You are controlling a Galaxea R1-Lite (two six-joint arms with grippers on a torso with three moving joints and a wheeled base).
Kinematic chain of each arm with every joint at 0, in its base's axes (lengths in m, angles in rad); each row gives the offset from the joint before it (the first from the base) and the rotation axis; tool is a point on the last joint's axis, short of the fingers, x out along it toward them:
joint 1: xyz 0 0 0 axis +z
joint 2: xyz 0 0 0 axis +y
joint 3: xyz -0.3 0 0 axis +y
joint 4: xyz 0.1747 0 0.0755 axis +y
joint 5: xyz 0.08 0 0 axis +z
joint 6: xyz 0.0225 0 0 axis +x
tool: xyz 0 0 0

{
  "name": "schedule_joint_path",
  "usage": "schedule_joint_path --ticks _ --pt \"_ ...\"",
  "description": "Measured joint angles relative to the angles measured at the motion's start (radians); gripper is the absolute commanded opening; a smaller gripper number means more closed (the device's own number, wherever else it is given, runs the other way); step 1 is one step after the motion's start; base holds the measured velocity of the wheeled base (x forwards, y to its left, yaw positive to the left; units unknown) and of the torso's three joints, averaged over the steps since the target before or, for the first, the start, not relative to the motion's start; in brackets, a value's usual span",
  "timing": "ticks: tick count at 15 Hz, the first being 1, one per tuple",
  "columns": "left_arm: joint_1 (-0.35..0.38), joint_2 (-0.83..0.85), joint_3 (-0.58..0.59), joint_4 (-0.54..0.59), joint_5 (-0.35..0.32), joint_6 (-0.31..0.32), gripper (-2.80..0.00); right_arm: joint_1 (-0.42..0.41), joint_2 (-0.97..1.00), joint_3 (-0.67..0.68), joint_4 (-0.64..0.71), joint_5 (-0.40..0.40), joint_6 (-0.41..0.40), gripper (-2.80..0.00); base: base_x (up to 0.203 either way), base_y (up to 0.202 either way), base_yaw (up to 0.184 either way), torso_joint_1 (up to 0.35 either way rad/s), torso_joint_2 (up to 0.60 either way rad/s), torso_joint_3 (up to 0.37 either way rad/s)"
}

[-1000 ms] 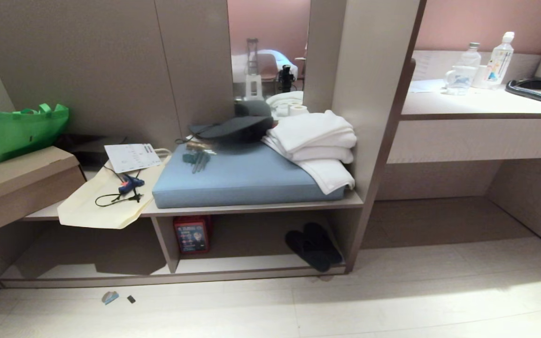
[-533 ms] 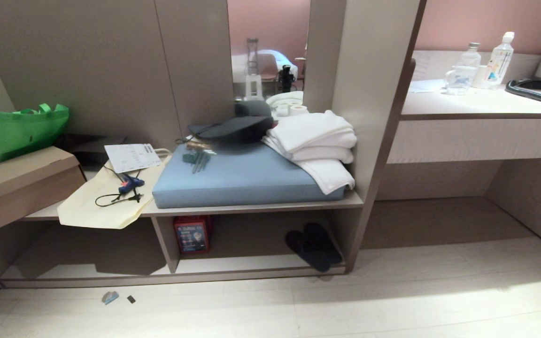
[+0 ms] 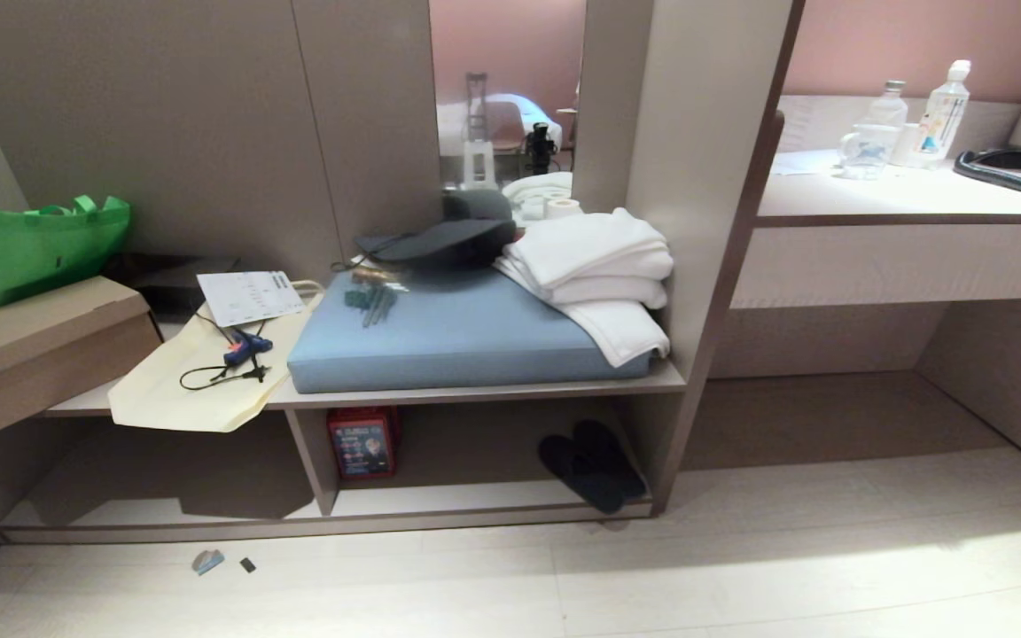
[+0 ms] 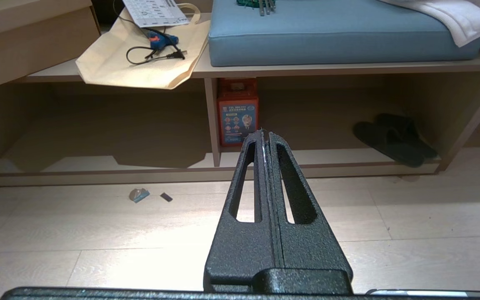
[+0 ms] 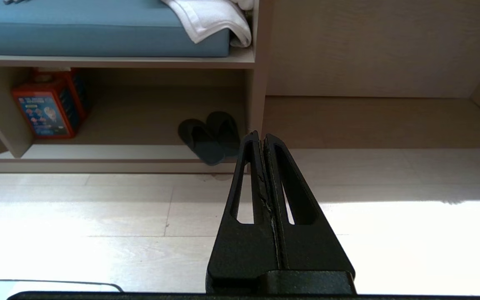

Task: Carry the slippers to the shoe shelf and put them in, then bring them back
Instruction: Pick up the slippers in the shoe cabinet

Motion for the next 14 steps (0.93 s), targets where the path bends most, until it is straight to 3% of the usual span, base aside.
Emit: schedule_joint_path --ticks 14 --pt "0.001 0.000 0.000 0.000 0.001 -0.001 -2.80 0.000 0.000 0.000 0.000 0.000 -0.004 -2.80 0.000 0.000 0.000 0.003 0.00 -0.187"
